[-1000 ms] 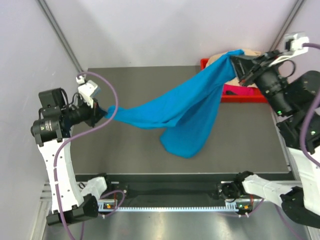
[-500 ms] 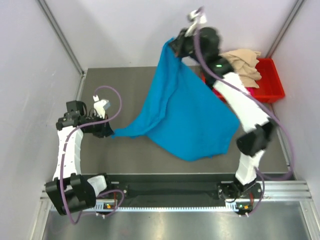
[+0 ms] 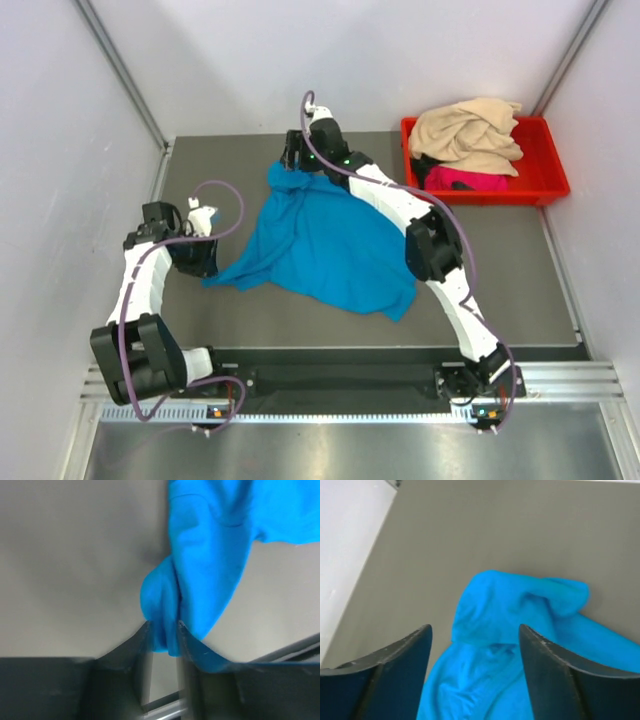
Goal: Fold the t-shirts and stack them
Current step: Flatten the tshirt out
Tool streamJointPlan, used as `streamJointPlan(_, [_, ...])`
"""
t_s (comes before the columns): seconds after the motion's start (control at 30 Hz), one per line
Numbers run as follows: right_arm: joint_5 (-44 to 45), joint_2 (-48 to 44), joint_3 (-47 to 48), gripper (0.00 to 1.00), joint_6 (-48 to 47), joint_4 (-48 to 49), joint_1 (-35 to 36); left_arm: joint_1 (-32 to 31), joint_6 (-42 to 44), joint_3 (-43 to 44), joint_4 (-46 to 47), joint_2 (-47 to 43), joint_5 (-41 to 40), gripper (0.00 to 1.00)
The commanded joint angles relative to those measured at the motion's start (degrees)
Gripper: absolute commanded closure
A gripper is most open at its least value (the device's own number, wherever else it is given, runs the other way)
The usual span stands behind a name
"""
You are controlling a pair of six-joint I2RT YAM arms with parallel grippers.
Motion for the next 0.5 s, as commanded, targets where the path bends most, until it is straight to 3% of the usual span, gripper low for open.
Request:
streamJointPlan(0.0, [4.93, -10.29, -0.21, 0.27, -4.25, -2.66, -0.05, 0.18, 0.82, -0.52, 2.65, -2.26, -4.67, 0.53])
streamJointPlan(0.17, [16.6, -33.4, -31.91, 0.25, -6.91, -4.08, -0.05, -0.08, 3.64, 2.02, 3.79, -6.57, 5.23, 0.34])
streamJointPlan(0.23, [19.87, -43.04, -46.37, 0.25, -5.59, -4.34, -0.05, -0.78, 1.72, 4.38, 5.71, -4.91, 8.66, 0.32])
streamJointPlan(0.3, [22.17, -48.61, -58.43, 0.25, -2.34, -6.18, -0.05, -6.13, -1.88, 5.01, 9.14, -3.33, 6.68, 0.32])
streamJointPlan(0.33, [22.26, -53.42, -62.07, 0.25, 0.71, -7.14, -0.05, -9.28, -2.77, 5.19, 12.29, -1.75, 1.87, 0.32])
streamJointPlan(0.37, [21.39, -55.56, -65.59, 0.25, 2.31, -8.89, 0.12, -17.41, -3.39, 5.1, 14.32, -0.87, -1.83, 0.32])
streamJointPlan(0.47, [19.37, -62.86, -77.73, 0.27, 8.55, -11.8, 0.47, -29.48, -4.54, 5.45, 20.39, 3.87, -10.27, 0.32])
